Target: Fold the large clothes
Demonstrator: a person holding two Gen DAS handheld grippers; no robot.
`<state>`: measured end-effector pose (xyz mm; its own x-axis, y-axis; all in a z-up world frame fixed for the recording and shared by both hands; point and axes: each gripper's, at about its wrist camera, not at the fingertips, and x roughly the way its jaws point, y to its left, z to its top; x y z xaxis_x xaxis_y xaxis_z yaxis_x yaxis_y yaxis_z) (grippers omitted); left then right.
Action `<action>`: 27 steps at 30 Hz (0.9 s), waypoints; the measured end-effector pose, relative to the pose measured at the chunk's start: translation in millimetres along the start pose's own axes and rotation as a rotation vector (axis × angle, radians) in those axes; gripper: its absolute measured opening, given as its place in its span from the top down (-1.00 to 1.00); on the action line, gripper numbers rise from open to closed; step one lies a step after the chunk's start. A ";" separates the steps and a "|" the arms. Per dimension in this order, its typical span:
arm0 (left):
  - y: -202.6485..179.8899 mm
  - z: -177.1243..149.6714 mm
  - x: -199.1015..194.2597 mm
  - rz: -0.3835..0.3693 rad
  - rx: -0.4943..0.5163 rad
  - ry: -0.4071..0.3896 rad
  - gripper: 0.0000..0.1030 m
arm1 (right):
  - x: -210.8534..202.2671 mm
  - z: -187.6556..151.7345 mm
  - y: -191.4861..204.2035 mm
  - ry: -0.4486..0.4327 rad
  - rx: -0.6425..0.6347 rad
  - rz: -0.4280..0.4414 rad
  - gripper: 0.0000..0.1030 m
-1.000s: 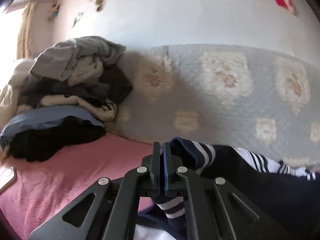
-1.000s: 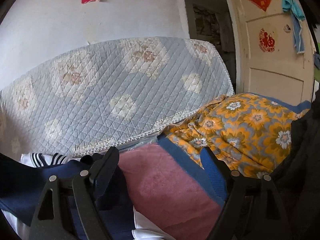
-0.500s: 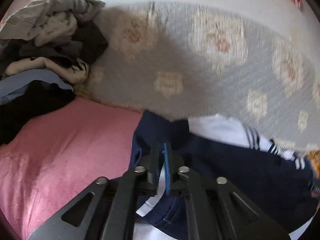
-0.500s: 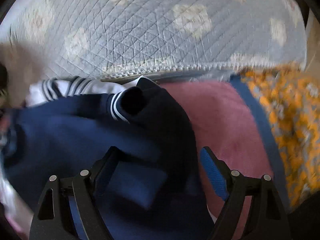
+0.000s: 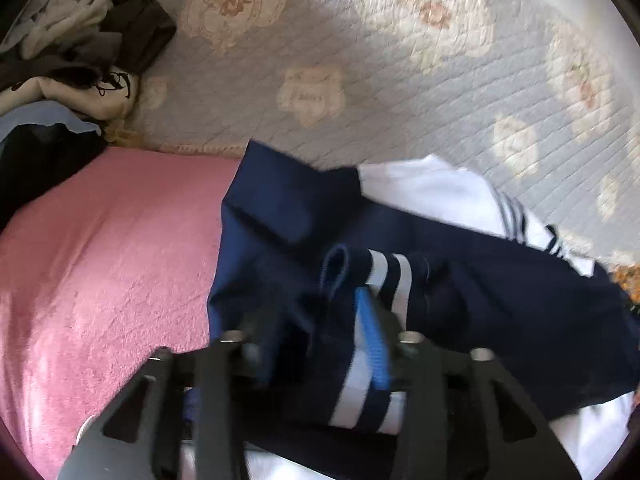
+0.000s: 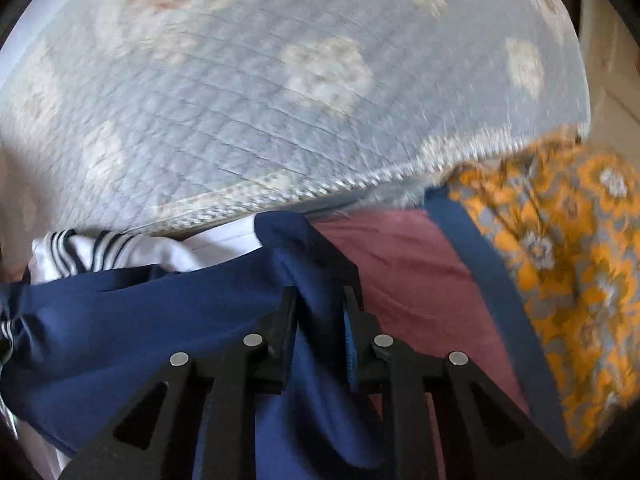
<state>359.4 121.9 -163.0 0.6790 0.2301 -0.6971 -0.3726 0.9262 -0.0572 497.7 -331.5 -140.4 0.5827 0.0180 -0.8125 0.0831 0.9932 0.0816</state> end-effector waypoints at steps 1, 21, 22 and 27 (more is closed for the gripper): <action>0.4 0.6 -4.0 -0.012 -0.003 -0.017 -0.38 | -3.4 -3.3 -3.2 -0.009 0.010 0.002 0.56; -38.6 -0.1 28.4 0.128 0.216 0.081 -0.17 | -24.1 -59.1 -21.9 0.013 -0.138 -0.176 -0.57; -39.2 1.7 29.9 0.134 0.218 0.080 -0.19 | -20.4 -58.2 -35.0 0.046 -0.081 -0.103 -0.57; -43.0 5.8 34.5 0.155 0.227 0.076 -0.22 | -20.8 -59.5 -42.4 0.053 -0.040 -0.059 -0.57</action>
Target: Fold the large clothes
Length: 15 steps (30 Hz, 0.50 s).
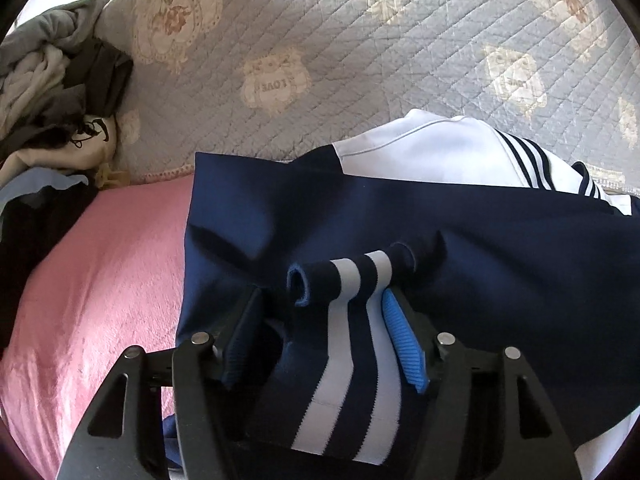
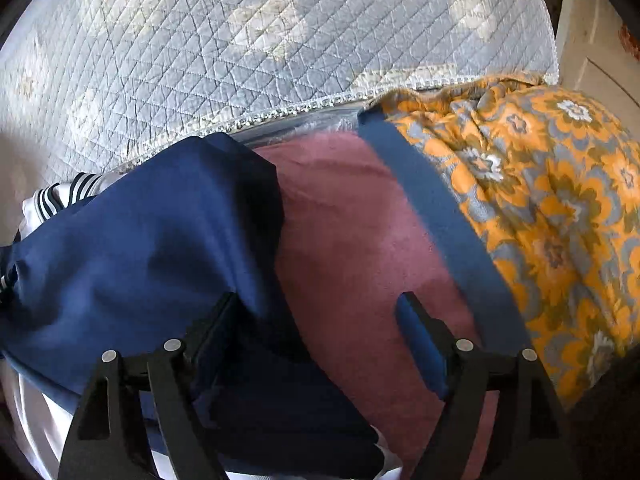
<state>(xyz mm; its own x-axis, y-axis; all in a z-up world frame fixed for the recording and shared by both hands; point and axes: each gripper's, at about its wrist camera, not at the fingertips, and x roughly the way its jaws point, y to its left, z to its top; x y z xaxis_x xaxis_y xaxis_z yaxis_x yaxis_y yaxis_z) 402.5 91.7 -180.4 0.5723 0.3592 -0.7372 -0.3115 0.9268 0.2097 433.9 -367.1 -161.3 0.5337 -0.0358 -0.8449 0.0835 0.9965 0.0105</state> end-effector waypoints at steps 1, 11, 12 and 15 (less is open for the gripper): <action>1.0 0.2 0.2 -0.007 -0.003 -0.004 -0.22 | -0.9 -0.8 2.8 -0.010 -0.010 -0.017 -0.56; 46.3 -1.6 -29.2 -0.288 -0.199 -0.107 -0.41 | -44.1 -2.0 11.1 -0.227 -0.009 -0.040 -0.11; 52.9 -3.3 -29.1 -0.365 -0.228 -0.091 -0.41 | -49.6 -2.0 10.5 -0.237 -0.002 -0.014 -0.11; 47.4 -2.9 -15.4 -0.373 -0.172 0.012 -0.36 | -59.8 0.4 15.6 -0.273 -0.009 0.059 -0.11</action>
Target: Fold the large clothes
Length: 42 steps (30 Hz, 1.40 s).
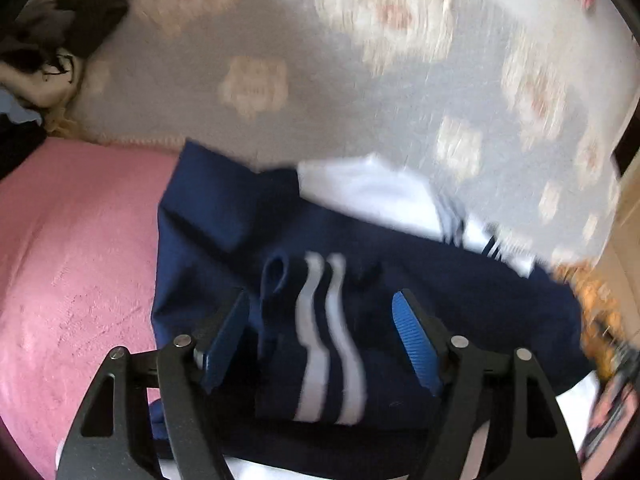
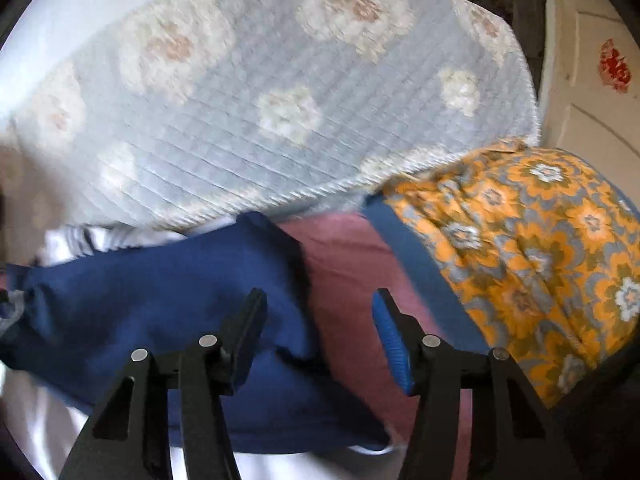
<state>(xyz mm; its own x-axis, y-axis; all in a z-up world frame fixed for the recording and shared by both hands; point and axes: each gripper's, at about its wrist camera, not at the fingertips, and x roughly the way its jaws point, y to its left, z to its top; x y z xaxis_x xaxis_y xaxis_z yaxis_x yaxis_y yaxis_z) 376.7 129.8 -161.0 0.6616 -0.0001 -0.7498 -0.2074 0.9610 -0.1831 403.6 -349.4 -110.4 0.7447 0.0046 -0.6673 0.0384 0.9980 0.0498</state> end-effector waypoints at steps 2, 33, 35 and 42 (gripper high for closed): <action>-9.3 -5.0 16.8 0.073 0.067 0.064 -0.17 | 7.5 3.5 7.3 0.014 -0.033 0.006 -0.18; -48.7 -23.3 -129.8 0.096 0.110 -0.699 -0.88 | -37.7 -18.9 33.3 -0.171 -0.097 0.029 0.81; -53.1 -28.1 -145.9 0.019 0.131 -0.702 -0.98 | -58.5 -22.7 39.8 -0.219 -0.090 0.066 0.27; -62.1 -80.9 -198.1 -0.011 0.169 -0.825 -0.99 | -128.5 -44.6 66.1 -0.377 -0.109 0.183 -0.74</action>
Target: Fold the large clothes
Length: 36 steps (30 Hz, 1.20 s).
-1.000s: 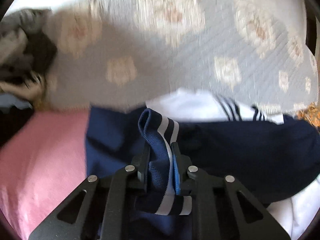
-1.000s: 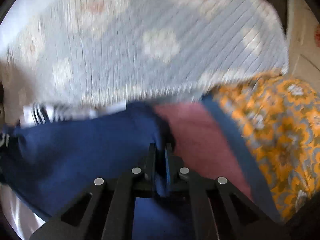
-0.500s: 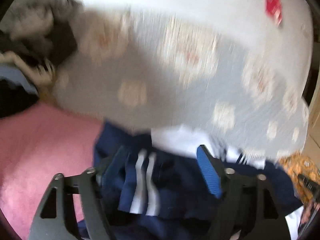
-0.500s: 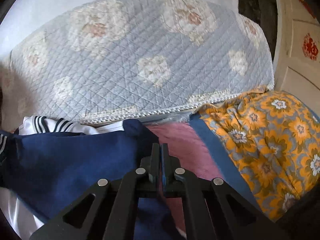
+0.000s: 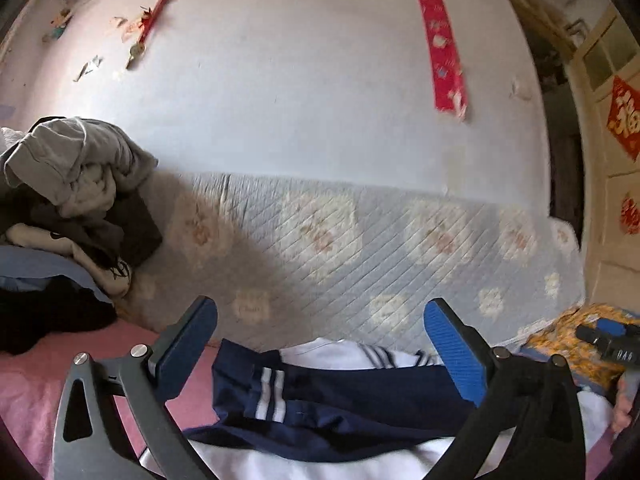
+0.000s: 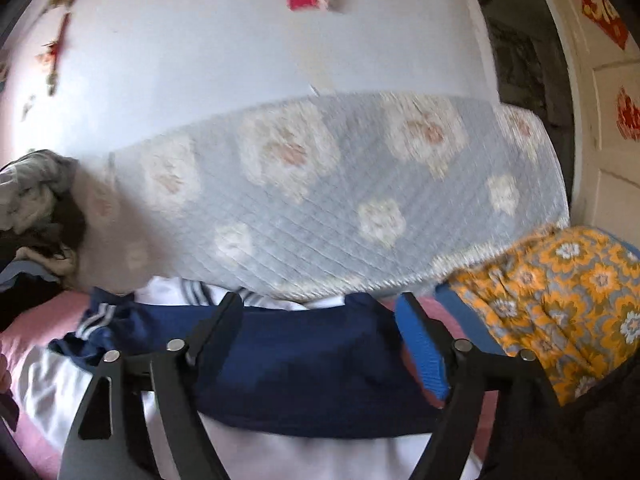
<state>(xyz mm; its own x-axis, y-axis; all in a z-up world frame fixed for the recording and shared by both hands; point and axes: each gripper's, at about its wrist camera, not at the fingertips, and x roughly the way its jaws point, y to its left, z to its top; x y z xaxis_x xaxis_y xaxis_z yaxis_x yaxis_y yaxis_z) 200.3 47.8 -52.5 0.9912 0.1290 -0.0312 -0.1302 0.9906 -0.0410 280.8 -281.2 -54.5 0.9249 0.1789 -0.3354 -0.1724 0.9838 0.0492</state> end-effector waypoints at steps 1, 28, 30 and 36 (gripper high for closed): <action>-1.6 -0.8 -8.3 -0.008 -0.006 -0.015 -0.99 | -9.7 -2.8 5.5 -0.021 -0.020 0.005 -0.78; -28.6 -78.6 -74.2 0.048 0.136 0.103 -0.99 | -45.1 -97.5 6.8 0.194 -0.046 -0.078 -1.00; -26.2 -75.0 -73.3 0.062 0.125 0.147 -0.99 | -43.7 -99.4 9.3 0.208 -0.063 -0.101 -1.00; -20.6 -91.1 -61.2 0.092 0.205 0.402 -0.99 | -29.2 -104.9 10.9 0.303 -0.075 -0.086 -1.00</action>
<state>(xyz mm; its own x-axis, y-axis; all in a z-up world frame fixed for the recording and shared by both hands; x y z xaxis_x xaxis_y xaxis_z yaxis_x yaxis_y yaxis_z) 140.0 15.4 -140.7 0.8819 0.2289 -0.4121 -0.1688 0.9696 0.1773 216.3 -277.0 -142.9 0.7960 0.0721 -0.6010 -0.1329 0.9895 -0.0572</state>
